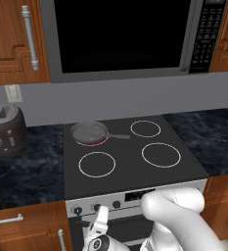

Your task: Turn off the rear left burner of the stove.

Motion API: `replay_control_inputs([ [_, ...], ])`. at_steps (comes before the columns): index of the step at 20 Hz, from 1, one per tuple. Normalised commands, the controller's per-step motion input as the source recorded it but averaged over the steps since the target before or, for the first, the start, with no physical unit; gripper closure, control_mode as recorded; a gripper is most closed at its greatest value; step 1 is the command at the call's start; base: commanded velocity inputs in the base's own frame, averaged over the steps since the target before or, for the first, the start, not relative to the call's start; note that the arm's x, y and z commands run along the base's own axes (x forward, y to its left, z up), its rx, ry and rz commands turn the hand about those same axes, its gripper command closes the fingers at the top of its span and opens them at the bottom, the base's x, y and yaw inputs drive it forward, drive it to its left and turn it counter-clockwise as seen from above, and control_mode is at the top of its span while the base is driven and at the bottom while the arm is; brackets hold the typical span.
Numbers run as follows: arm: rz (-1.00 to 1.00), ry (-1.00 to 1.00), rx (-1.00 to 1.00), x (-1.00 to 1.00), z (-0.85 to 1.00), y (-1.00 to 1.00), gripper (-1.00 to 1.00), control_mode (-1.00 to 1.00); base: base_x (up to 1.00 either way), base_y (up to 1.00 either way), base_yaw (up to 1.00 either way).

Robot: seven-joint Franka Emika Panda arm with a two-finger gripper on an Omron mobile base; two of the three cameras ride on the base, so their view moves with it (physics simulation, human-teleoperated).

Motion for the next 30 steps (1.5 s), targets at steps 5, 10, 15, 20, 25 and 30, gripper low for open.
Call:
replay_control_inputs([
  [5,0.00,0.00,0.18,0.09,0.56,0.10,1.00,-1.00,0.00,0.00,0.00],
  [10,0.00,0.00,0.19,0.08,0.62,0.09,1.00,-1.00,0.00,0.00,0.00],
  [15,0.00,0.00,0.21,0.01,0.41,0.02,1.00,-1.00,0.00,0.00,0.00],
  [20,0.00,0.00,0.22,0.00,0.37,0.03,1.00,-1.00,0.00,0.00,0.00],
  [25,0.00,0.00,0.24,0.00,0.39,0.11,1.00,-1.00,0.00,0.00,0.00],
  [30,0.00,-0.01,0.26,0.03,0.47,0.17,1.00,-1.00,0.00,0.00,0.00],
])
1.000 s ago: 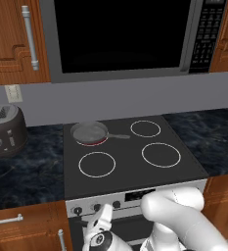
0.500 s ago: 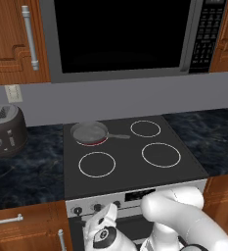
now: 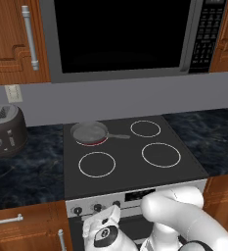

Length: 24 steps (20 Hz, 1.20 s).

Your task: Turn off the rear left burner of the stove.

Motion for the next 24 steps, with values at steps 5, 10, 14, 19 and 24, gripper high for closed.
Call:
replay_control_inputs([
  [5,0.00,0.00,0.27,0.06,0.51,0.18,1.00,-1.00,0.00,0.00,0.00],
  [10,0.00,0.00,0.29,0.04,0.60,0.12,1.00,-1.00,0.00,0.00,0.00],
  [14,0.00,0.00,0.31,0.01,0.57,0.16,1.00,-1.00,0.00,0.00,0.00],
  [19,0.00,0.00,0.33,0.00,0.57,0.18,1.00,-1.00,0.00,0.00,0.00],
  [24,0.00,0.00,0.32,0.01,0.46,0.10,1.00,-1.00,0.00,0.00,0.00],
])
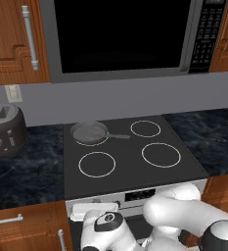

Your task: Turn off the rear left burner of the stove.

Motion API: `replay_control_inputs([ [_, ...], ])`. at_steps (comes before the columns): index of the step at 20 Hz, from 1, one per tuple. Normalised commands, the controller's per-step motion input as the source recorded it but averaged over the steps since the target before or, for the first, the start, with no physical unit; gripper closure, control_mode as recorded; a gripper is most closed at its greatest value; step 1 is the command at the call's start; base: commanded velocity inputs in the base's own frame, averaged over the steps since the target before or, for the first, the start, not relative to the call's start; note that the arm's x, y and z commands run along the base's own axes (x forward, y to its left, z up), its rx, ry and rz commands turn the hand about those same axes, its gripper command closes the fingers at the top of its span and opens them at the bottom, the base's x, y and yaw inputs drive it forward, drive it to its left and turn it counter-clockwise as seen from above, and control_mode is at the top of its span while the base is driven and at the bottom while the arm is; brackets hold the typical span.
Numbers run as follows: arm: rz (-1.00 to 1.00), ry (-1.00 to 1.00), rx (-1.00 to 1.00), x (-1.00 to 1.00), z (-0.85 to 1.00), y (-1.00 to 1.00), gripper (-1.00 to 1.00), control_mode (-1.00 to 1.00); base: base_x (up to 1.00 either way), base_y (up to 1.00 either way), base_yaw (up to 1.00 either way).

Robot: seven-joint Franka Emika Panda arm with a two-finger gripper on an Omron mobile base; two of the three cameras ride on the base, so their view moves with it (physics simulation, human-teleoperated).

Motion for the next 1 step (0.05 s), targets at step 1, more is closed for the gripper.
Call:
replay_control_inputs([
  [1,0.00,0.03,0.24,0.01,0.16,0.00,1.00,-1.00,0.00,0.00,0.00],
])
